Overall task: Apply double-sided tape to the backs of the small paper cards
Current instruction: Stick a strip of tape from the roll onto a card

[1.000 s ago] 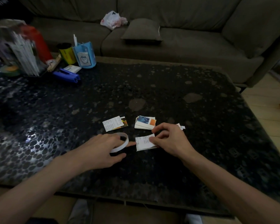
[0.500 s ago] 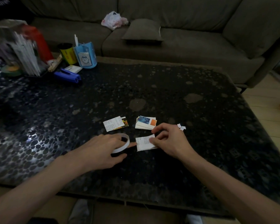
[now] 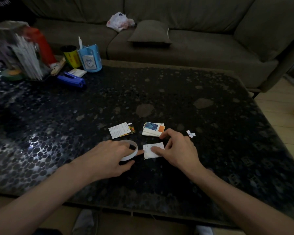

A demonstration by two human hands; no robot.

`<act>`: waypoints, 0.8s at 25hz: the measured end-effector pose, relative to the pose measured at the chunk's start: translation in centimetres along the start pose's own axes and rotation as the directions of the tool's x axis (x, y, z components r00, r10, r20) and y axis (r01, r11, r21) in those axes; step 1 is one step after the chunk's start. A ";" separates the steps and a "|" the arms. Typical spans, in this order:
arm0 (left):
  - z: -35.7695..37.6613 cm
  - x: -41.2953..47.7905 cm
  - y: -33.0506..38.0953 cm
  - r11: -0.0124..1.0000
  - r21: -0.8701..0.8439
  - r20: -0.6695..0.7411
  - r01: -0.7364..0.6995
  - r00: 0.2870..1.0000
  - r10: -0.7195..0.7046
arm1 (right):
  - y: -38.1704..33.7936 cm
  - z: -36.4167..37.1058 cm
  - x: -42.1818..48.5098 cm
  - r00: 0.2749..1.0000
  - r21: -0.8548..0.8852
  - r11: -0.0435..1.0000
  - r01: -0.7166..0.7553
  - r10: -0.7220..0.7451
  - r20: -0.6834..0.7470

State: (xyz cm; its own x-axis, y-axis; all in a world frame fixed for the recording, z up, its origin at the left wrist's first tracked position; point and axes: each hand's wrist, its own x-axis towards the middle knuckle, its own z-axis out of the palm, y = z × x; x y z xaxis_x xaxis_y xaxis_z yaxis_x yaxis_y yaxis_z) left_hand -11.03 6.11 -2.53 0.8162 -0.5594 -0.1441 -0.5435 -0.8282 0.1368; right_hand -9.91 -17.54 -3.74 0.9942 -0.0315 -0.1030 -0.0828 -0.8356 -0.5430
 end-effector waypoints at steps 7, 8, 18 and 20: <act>-0.1 0.0 0.0 0.999 -0.019 -0.012 0.035 0.999 -0.035 | -0.5 0.2 0.2 0.998 -0.026 0.998 -0.050 0.051 0.033; -0.2 0.0 0.0 0.999 -0.024 -0.012 0.047 0.999 -0.047 | -0.4 0.0 0.3 0.997 -0.002 0.998 -0.064 0.064 0.046; 0.4 0.5 -0.6 0.989 -0.130 -0.025 0.076 0.996 -0.080 | 1.0 -2.1 0.9 0.969 -0.001 0.994 0.106 -0.103 0.222; 0.6 0.7 -0.9 0.982 -0.169 -0.017 0.086 0.996 -0.090 | 1.1 -2.5 1.2 0.957 -0.003 0.993 0.118 -0.113 0.267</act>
State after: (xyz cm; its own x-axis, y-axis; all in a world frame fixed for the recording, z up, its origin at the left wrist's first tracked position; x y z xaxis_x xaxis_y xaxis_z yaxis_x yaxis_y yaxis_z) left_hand -10.10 6.44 -3.32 0.8650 -0.4820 -0.1394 -0.4305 -0.8557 0.2871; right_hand -8.61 -19.87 -2.34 0.9423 0.2106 -0.2602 0.0349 -0.8349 -0.5493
